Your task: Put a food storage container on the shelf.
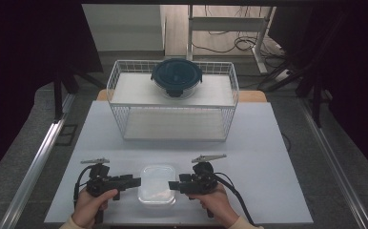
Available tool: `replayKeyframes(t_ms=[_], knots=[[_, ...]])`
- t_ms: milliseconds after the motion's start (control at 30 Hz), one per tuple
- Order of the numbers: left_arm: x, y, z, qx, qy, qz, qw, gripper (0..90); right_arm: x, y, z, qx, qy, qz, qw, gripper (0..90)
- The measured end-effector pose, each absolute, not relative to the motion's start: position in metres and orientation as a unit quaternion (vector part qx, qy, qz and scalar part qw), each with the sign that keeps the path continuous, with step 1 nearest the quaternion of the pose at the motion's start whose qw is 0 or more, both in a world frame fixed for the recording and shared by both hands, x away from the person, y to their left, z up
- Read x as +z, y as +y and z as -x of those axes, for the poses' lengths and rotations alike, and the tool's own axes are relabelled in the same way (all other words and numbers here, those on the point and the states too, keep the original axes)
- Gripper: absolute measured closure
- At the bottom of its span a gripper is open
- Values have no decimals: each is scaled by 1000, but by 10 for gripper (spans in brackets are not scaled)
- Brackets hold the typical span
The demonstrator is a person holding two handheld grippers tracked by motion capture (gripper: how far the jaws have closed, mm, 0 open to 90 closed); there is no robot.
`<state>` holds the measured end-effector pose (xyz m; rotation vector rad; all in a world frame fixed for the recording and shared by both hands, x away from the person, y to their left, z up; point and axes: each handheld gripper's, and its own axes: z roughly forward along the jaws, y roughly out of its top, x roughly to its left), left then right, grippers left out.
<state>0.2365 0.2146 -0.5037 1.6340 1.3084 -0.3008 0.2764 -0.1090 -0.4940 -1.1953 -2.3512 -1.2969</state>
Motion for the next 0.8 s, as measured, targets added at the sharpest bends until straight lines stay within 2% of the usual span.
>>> replayKeyframes(t_ms=[233,400,567,800], knots=[[-515,215,-242,-153,544,-662,492,456,-499,-104,-277,-435,-789,419,116,446],[-520,213,-243,-179,539,-658,494,569,-500,-106,-276,-437,-779,433,122,496],[-520,212,-241,-165,542,-666,485,652,-503,-109,-277,-438,-764,453,139,579],[-518,211,-237,-159,539,-668,488,675,-502,-114,-273,-449,-743,475,146,662]])
